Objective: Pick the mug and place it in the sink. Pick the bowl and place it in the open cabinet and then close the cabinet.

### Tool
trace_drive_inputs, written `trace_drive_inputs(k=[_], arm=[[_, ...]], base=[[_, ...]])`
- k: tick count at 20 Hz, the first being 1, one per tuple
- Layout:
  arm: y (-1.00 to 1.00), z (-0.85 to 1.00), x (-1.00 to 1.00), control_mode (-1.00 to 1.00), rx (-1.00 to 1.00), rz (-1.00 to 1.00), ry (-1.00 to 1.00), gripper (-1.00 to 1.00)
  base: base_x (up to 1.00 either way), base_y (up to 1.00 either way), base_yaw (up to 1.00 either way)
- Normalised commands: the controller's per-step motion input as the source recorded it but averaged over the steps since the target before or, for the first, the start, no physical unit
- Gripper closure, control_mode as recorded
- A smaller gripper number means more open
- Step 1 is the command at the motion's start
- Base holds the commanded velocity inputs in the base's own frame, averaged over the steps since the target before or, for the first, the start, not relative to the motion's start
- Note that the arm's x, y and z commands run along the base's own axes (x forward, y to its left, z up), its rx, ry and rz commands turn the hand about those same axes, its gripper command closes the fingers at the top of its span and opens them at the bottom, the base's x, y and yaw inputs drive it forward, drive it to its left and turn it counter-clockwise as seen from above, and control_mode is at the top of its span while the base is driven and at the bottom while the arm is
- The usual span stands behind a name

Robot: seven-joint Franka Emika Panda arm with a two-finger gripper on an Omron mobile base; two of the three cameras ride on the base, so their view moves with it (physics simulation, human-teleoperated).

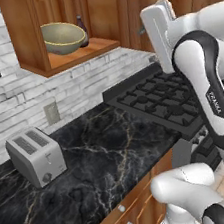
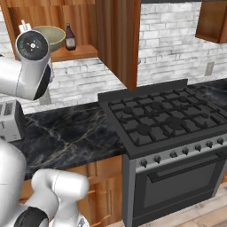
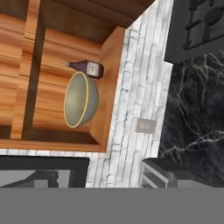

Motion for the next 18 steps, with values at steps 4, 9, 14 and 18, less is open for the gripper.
trace_drive_inputs(k=[4, 9, 14, 18], arm=[[-0.48, 0.00, -0.98, -1.00, 0.04, 0.00, 0.00, -1.00], [-0.56, 0.00, -0.86, -1.00, 0.03, 0.00, 0.00, -1.00], [-0.56, 0.00, -0.51, -1.00, 0.00, 0.00, 0.00, -1.00], [-0.61, 0.00, -0.27, -1.00, 0.00, -0.01, 0.00, -1.00]], base=[[0.00, 0.00, 0.00], [0.00, 0.00, 0.00], [0.00, 0.00, 0.00], [0.00, 0.00, 0.00]])
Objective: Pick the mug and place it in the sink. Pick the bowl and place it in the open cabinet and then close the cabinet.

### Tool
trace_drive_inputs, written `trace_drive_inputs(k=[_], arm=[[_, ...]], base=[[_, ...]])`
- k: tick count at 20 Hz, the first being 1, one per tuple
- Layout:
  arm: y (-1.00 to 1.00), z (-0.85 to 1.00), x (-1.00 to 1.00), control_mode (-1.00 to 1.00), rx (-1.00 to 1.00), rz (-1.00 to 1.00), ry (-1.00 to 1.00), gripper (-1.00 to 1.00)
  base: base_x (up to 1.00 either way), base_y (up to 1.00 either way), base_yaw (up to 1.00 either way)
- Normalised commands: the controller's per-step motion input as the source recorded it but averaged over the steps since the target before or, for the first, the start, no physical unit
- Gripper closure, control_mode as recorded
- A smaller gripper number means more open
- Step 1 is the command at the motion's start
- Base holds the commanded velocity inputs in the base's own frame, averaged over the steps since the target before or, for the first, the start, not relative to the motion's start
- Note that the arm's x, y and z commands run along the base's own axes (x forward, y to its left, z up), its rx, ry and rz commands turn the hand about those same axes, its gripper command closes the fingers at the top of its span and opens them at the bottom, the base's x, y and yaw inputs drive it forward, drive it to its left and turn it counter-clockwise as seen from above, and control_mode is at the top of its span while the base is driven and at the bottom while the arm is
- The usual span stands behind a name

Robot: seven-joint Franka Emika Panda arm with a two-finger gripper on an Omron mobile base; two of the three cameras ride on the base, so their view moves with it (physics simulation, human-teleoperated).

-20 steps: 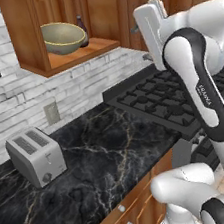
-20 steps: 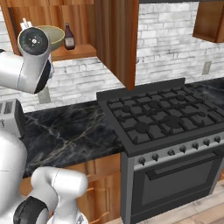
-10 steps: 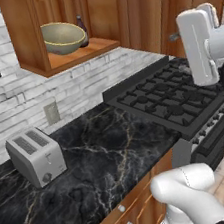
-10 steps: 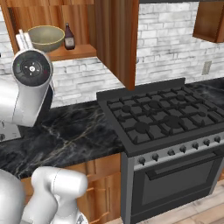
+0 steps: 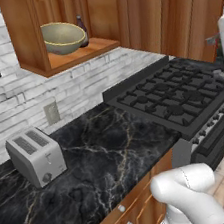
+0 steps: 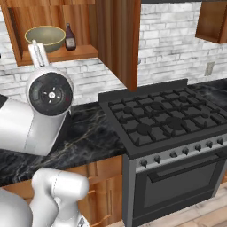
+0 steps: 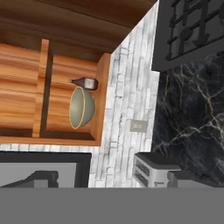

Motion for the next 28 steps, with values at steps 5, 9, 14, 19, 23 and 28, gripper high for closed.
trace_drive_inputs(k=[5, 9, 14, 19, 23, 28], arm=[[-0.61, 0.00, -0.05, -1.00, 0.01, -0.02, 0.00, -1.00], [-0.55, 0.00, 0.00, -1.00, 0.00, 0.00, 0.00, -1.00], [-0.40, 0.00, 0.00, -1.00, 0.01, 0.00, 0.00, -1.00], [-0.26, -0.03, 0.13, -1.00, 0.02, 0.00, 0.00, -1.00], [-0.28, -0.06, 0.14, -1.00, 0.08, 0.00, 0.00, -1.00], [-0.30, -0.11, 0.14, -1.00, 0.08, 0.00, 0.00, -1.00]], base=[[0.00, 0.00, 0.00], [0.00, 0.00, 0.00], [0.00, 0.00, 0.00], [0.00, 0.00, 0.00], [0.00, 0.00, 0.00], [0.00, 0.00, 0.00]])
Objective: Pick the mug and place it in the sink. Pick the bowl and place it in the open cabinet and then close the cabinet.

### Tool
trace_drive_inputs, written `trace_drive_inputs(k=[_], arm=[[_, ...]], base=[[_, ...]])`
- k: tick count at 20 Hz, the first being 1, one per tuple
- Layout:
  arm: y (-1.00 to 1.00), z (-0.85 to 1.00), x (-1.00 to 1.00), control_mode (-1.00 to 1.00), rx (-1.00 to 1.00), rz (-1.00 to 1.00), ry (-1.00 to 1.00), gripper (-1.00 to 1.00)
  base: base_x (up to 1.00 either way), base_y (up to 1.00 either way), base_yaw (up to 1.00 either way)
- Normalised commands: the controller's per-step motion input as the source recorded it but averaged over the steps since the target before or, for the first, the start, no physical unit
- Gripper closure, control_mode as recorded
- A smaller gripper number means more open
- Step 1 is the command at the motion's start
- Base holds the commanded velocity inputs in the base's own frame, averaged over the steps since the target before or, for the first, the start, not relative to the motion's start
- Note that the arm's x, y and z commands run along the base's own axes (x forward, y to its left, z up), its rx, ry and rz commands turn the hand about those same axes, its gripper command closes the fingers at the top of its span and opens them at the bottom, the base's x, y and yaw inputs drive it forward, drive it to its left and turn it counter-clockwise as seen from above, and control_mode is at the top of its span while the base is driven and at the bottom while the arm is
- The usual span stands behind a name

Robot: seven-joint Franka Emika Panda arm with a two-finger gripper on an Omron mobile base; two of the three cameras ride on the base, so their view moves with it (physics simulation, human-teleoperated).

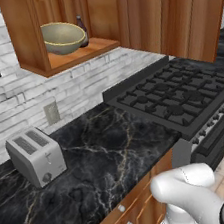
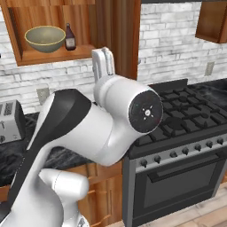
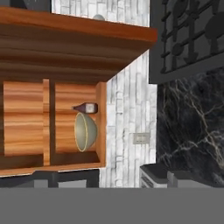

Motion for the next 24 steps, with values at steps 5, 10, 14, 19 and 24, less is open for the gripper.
trace_drive_inputs(k=[5, 10, 14, 19, 24], arm=[[-0.26, -0.10, 0.17, -1.00, 0.07, 0.00, 0.00, -1.00], [-0.30, -0.01, 0.23, -1.00, 0.04, 0.00, 0.00, -1.00], [-0.24, -0.09, 0.41, -1.00, 0.04, 0.00, 0.00, -1.00], [-0.19, -0.08, 0.27, -1.00, 0.05, 0.00, 0.00, -1.00], [-0.09, -0.10, 0.26, -1.00, 0.04, 0.00, 0.00, -1.00]], base=[[0.00, 0.00, 0.00], [0.00, 0.00, 0.00], [0.00, 0.00, 0.00], [0.00, 0.00, 0.00], [0.00, 0.00, 0.00]])
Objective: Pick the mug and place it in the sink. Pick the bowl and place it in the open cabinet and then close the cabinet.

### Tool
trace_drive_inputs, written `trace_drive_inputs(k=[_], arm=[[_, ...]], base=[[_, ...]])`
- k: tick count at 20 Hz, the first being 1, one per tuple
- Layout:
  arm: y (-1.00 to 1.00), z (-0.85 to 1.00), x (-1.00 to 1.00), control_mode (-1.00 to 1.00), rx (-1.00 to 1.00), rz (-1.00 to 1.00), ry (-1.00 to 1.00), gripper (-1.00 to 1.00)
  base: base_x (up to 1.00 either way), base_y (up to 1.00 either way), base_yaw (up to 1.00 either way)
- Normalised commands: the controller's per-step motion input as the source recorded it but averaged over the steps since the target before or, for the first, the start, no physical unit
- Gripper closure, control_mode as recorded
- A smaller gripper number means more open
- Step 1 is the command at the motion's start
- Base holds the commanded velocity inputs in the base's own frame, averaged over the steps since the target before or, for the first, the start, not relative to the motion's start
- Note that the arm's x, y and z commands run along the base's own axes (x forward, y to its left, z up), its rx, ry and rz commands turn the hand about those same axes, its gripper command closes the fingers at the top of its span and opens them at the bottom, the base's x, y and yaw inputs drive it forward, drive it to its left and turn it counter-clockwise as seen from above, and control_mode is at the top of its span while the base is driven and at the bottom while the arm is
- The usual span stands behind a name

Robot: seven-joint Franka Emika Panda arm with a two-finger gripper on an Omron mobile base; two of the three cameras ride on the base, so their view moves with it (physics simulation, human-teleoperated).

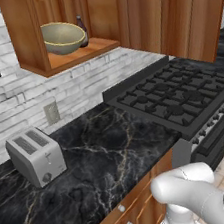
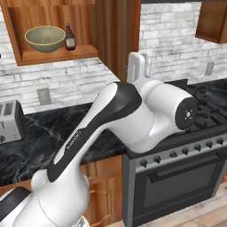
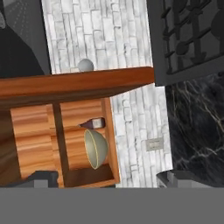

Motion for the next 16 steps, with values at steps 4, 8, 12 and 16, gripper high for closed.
trace_drive_inputs(k=[4, 8, 12, 16], arm=[[0.00, -0.18, 0.46, -1.00, 0.04, 0.00, 0.00, -1.00], [0.00, -0.12, 0.58, -1.00, 0.02, 0.00, 0.00, -1.00], [-0.11, -0.02, 0.45, -1.00, 0.03, 0.00, 0.00, -1.00], [-0.38, 0.00, 0.20, -1.00, 0.04, 0.00, 0.00, -1.00]], base=[[0.00, 0.00, 0.00], [0.00, 0.00, 0.00], [0.00, 0.00, 0.00], [0.00, 0.00, 0.00]])
